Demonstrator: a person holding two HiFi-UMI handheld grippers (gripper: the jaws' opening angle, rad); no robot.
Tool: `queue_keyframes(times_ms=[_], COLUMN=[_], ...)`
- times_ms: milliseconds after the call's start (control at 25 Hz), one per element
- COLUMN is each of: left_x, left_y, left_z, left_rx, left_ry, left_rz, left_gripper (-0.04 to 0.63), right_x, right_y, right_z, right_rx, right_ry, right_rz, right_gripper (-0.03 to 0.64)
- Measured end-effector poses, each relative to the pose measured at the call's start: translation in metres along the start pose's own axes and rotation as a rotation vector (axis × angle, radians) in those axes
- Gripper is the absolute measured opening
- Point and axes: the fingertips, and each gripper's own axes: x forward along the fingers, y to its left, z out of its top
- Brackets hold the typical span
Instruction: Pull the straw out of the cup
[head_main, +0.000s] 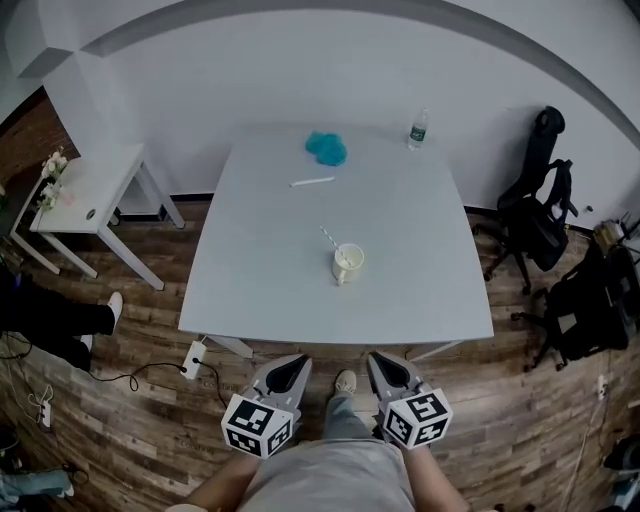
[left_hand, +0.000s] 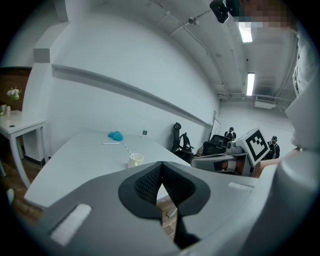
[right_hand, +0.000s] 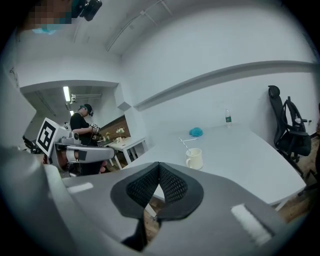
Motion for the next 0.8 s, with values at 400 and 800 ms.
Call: queue_keyframes(times_ms=[400, 800], left_x=[0.085, 0.150], left_y=[0.036, 0.062], left_z=[0.045, 0.073], left_rx=[-0.010, -0.021], left_ry=[0.001, 0.011], left_rz=[0.030, 0.077], left_gripper=[0.020, 0.020], right_x=[0.061, 0.104], right_y=[-0.067, -0.119], right_z=[0.052, 0.095], right_rx=[-0.019, -0.030], right_ry=[0.003, 0.000], right_rz=[0.028, 0.110], right_gripper=[0.008, 0.022])
